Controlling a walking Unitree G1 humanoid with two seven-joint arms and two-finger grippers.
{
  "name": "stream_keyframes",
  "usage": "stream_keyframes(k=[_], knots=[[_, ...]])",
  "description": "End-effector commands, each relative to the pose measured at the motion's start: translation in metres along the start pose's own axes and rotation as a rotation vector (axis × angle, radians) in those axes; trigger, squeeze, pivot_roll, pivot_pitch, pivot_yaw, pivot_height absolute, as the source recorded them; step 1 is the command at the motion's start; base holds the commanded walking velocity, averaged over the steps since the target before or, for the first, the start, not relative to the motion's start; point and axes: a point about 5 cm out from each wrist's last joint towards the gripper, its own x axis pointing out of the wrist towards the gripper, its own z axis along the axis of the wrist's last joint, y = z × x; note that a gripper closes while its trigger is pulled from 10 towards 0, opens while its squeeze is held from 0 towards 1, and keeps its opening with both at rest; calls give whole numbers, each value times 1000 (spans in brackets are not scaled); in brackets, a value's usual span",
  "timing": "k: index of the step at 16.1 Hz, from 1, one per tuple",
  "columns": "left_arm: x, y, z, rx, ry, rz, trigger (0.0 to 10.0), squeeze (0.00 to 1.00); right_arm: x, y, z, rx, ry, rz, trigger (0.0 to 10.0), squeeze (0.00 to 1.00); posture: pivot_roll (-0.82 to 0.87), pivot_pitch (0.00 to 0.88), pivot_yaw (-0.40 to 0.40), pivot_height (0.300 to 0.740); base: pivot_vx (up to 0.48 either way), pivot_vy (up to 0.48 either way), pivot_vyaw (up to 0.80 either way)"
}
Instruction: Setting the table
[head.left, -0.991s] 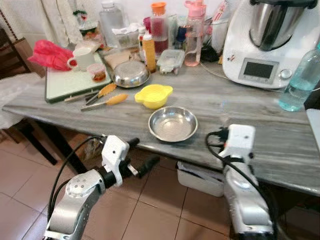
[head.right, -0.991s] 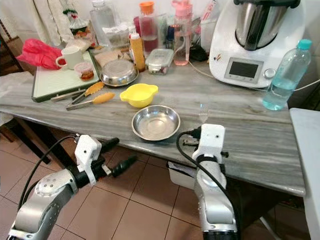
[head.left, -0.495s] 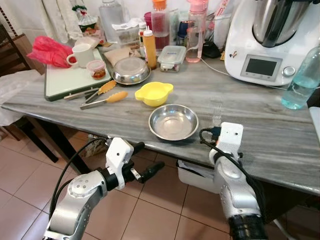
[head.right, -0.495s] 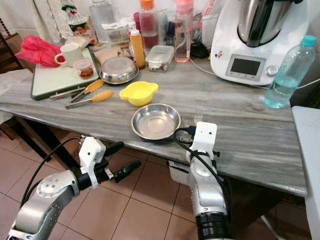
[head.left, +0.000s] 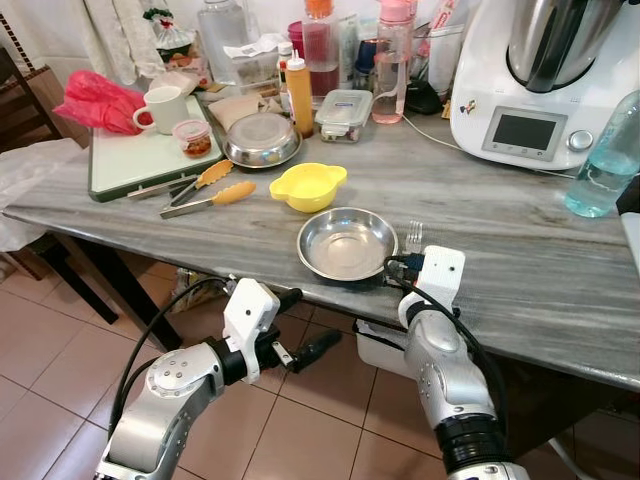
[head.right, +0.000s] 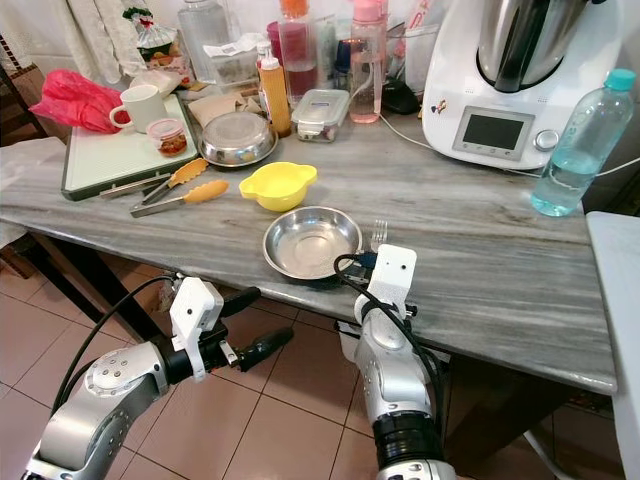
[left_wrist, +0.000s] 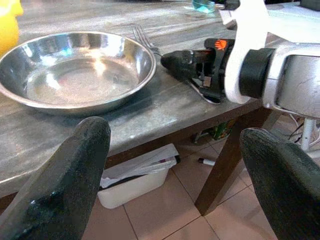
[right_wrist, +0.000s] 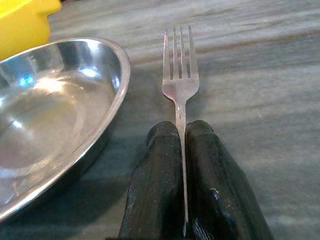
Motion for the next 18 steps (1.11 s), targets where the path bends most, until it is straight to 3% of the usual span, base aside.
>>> stream_keyframes(k=[1, 10, 11, 18], knots=[[1, -1, 6, 24, 0, -4, 10000, 0, 2, 3, 0, 18, 3, -6, 10000, 0, -81, 40, 86, 740, 0, 0, 0], [2, -1, 10, 22, 1, -7, 10000, 0, 3, 0, -2, 42, -2, -52, 10000, 0, -78, 38, 97, 740, 0, 0, 0], [2, -1, 9, 21, 2, -6, 10000, 0, 4, 1, -2, 44, -2, -51, 10000, 980, -77, 38, 97, 740, 0, 0, 0], [1, 2, 2, 12, 7, 2, 10000, 0, 6, 1, 0, 59, -11, -52, 10000, 1000, -77, 33, 98, 740, 0, 0, 0]])
